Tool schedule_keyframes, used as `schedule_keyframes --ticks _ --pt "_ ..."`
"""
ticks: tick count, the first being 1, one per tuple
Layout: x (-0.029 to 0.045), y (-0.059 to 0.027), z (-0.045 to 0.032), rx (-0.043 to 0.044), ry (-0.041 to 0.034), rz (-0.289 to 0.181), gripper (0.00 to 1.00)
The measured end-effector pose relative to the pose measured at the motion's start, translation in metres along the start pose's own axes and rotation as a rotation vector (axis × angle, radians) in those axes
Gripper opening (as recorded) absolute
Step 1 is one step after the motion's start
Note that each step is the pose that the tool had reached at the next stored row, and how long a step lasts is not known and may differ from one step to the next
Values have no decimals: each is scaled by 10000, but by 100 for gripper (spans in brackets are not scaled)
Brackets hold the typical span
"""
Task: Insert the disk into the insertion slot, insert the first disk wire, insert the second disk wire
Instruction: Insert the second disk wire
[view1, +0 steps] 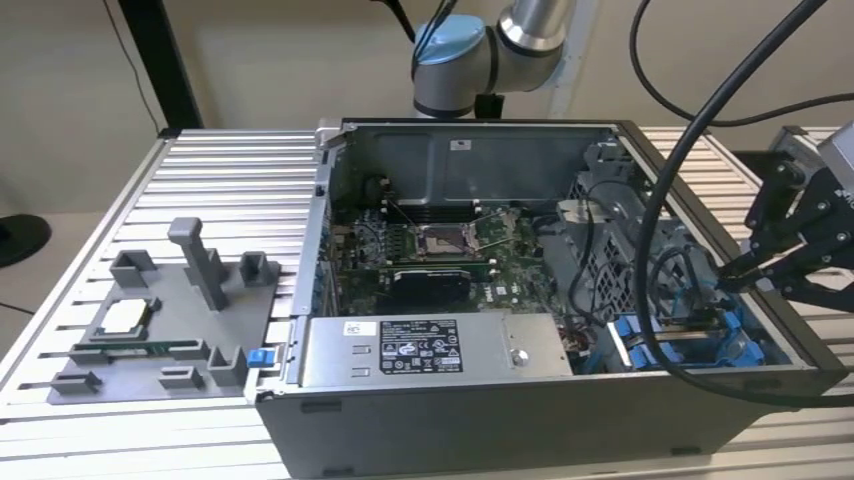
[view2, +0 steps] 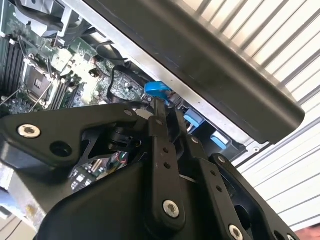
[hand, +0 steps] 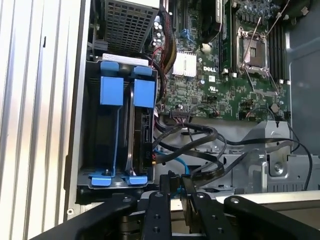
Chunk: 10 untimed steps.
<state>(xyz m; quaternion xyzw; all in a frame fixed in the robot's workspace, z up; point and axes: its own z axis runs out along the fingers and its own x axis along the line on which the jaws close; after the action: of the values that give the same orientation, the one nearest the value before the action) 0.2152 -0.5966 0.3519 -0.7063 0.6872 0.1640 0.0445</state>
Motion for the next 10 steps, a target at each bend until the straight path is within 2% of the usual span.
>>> schedule_keyframes --ticks 10 --pt "5 -3 13 8 -70 13 100"
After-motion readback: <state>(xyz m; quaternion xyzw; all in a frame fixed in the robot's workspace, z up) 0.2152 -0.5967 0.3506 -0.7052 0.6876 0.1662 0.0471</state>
